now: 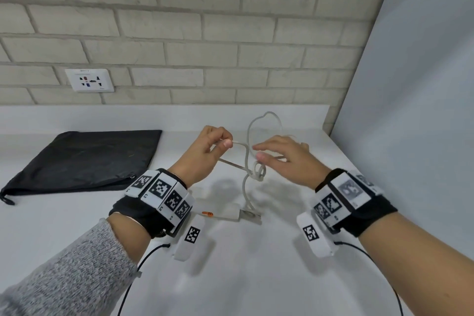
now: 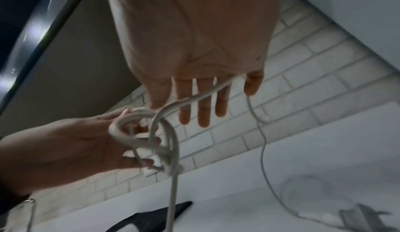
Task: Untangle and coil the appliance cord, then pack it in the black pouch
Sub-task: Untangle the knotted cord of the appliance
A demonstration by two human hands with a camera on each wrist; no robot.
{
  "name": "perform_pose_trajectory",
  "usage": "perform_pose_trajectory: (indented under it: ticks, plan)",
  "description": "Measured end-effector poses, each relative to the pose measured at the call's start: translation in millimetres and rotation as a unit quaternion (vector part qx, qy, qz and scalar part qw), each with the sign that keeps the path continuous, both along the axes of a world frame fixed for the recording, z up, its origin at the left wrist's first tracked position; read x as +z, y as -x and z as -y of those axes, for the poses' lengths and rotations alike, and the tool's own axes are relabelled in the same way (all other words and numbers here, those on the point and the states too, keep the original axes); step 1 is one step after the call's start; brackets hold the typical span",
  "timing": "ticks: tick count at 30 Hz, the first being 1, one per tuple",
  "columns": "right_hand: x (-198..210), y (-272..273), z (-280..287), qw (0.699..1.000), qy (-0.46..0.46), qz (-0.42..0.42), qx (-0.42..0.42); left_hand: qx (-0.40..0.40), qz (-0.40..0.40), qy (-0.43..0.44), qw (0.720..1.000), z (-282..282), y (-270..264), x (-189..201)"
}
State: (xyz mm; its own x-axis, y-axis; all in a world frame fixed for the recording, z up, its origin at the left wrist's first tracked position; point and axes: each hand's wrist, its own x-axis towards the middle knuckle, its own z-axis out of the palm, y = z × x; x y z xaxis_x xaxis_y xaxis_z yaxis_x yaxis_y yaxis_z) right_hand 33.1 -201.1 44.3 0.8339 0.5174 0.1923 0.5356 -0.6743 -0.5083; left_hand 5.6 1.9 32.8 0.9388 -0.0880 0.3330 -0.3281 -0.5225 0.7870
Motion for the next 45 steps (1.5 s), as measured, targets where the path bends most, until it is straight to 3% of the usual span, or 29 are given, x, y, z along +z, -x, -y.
perform_pose_trajectory:
  ticks: [2, 4, 7, 10, 13, 16, 18, 20, 22, 24, 25, 29, 33, 37, 39, 40, 43, 45]
  plan:
    - [-7, 8, -4, 0.999, 0.011, 0.05, 0.019, 0.025, -0.007, 0.018, 1.0, 0, -3, 1]
    - [-12, 11, -5, 0.988, 0.031, 0.152, 0.011, 0.051, -0.025, 0.076, 0.995, 0, -4, 3]
    - [-24, 7, -5, 0.966, -0.02, 0.241, -0.086, 0.072, -0.058, 0.129, 0.987, 2, -1, 7]
    - [-33, 3, -6, 0.975, -0.167, 0.111, -0.1, 0.038, -0.086, 0.163, 0.982, 5, 3, 12]
    - [-36, -4, -7, 0.963, -0.252, -0.038, -0.084, -0.033, -0.115, 0.171, 0.978, 5, 9, 15]
    - [-32, -8, -7, 0.944, -0.293, -0.136, -0.072, -0.045, -0.084, 0.084, 0.992, 0, 8, 14]
    - [-30, -9, -7, 0.926, -0.317, -0.188, -0.079, 0.014, -0.009, -0.058, 0.998, -3, 4, 8]
    - [-28, -8, -8, 0.912, -0.333, -0.222, -0.093, 0.107, 0.069, -0.211, 0.969, -3, 2, 0]
    - [-26, -7, -10, 0.908, -0.337, -0.226, -0.101, 0.136, 0.127, -0.32, 0.929, 6, 5, -7]
    - [-22, -5, -12, 0.915, -0.328, -0.216, -0.095, 0.104, 0.186, -0.339, 0.916, 20, 8, -11]
    - [-19, -3, -13, 0.92, -0.32, -0.21, -0.085, 0.08, 0.183, -0.329, 0.923, 29, 10, -9]
    - [-9, 8, -18, 0.943, -0.285, -0.168, -0.039, 0.041, 0.087, -0.269, 0.958, 49, 13, -7]
    - [-8, 6, -15, 0.95, -0.27, -0.132, -0.079, 0.049, 0.035, -0.103, 0.993, 53, 10, -4]
    - [-16, -1, -11, 0.951, -0.237, -0.144, -0.139, 0.068, -0.024, 0.071, 0.995, 50, 9, -2]
    - [-19, -5, -6, 0.95, -0.224, -0.143, -0.166, 0.042, -0.08, 0.194, 0.977, 47, 9, 3]
    - [-21, -8, -2, 0.949, -0.214, -0.141, -0.182, 0.02, -0.108, 0.276, 0.955, 44, 9, 7]
    - [-31, -20, 18, 0.944, -0.177, -0.141, -0.24, -0.004, -0.149, 0.5, 0.853, 23, 7, 22]
    - [-37, -25, 30, 0.934, -0.172, -0.15, -0.275, 0.025, -0.159, 0.553, 0.818, 5, 5, 27]
